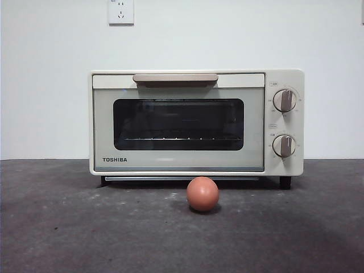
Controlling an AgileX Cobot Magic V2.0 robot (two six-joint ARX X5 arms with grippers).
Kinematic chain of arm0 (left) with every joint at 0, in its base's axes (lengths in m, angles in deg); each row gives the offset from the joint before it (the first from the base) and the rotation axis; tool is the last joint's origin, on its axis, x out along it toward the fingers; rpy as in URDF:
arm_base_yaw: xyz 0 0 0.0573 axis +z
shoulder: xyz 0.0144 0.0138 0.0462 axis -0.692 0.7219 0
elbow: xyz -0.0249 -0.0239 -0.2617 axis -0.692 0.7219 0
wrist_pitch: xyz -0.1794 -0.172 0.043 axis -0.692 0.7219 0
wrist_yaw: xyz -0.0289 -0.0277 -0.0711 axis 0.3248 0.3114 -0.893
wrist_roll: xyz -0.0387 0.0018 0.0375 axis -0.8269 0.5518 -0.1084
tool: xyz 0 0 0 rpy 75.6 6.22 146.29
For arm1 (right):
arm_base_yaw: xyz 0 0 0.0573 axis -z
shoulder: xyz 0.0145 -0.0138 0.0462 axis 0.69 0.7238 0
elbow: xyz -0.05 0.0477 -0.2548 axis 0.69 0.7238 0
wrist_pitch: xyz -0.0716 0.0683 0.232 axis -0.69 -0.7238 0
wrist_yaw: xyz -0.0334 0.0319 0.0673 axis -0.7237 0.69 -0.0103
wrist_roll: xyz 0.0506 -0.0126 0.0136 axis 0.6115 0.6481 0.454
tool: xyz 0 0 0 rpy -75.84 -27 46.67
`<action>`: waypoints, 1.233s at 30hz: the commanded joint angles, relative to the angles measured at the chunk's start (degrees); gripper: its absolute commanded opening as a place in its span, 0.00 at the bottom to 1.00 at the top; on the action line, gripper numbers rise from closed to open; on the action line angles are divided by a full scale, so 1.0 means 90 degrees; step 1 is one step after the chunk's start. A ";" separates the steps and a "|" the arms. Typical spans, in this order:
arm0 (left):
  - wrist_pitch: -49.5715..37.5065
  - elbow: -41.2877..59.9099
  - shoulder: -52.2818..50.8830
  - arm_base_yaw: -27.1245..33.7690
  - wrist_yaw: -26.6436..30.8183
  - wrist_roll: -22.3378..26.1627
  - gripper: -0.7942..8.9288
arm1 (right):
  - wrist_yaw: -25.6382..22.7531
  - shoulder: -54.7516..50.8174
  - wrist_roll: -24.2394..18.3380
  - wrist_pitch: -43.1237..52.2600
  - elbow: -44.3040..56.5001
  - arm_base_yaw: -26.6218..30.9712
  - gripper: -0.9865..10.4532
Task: Eggoven
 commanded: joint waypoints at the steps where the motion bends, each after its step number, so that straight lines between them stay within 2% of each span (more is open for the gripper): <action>1: 0.0194 -0.0585 0.0568 0.0012 -0.0537 0.0386 0.09 | 0.0384 0.0520 -0.0425 -0.0588 -0.0670 -0.0005 0.09; 9: 0.1326 -0.1911 0.1756 -0.0136 -0.1858 0.1348 0.09 | 0.1855 0.2183 -0.1739 -0.2620 -0.2341 -0.0136 0.09; 15: 0.2297 -0.2407 0.2159 -0.0580 -0.1989 0.1945 0.09 | 0.2322 0.2846 -0.2280 -0.3492 -0.2946 -0.0656 0.09; 22: 0.2438 -0.2424 0.2237 -0.0784 -0.1965 0.1987 0.09 | 0.2310 0.2980 -0.2344 -0.3570 -0.2982 -0.1146 0.10; 26: 0.2438 -0.2424 0.2234 -0.0784 -0.1965 0.1987 0.09 | 0.2310 0.3009 -0.2225 -0.3497 -0.2982 -0.1171 0.31; 28: 0.2436 -0.2424 0.2234 -0.0784 -0.1965 0.1984 0.09 | 0.2312 0.3033 -0.2016 -0.3441 -0.2982 -0.1173 0.37; 37: 0.2433 -0.2424 0.2237 -0.0784 -0.1965 0.1979 0.09 | 0.2494 0.3779 -0.1477 -0.3062 -0.2990 -0.1392 0.37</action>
